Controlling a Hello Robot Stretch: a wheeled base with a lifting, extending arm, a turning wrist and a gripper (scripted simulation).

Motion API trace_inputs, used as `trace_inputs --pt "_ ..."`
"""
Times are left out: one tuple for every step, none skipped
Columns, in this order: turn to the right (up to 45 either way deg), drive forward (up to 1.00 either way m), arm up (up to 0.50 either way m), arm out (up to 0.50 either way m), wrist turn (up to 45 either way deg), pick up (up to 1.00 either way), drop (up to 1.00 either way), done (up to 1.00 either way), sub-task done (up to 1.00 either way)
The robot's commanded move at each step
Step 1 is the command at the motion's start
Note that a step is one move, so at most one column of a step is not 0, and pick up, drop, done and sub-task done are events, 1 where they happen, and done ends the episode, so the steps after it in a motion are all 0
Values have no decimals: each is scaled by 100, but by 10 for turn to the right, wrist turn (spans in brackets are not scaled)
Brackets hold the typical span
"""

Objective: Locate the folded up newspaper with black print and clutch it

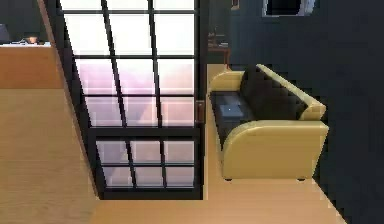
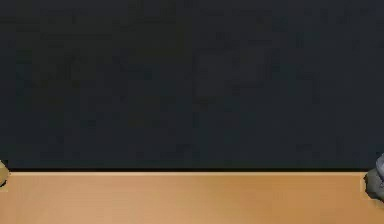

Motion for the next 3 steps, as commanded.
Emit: trace_inputs --pt "450 0 0 0 0 0 0 0 0" --pt "390 0 0 0 0 0 0 0 0" --pt "0 20 0 0 0 0 0 0 0"
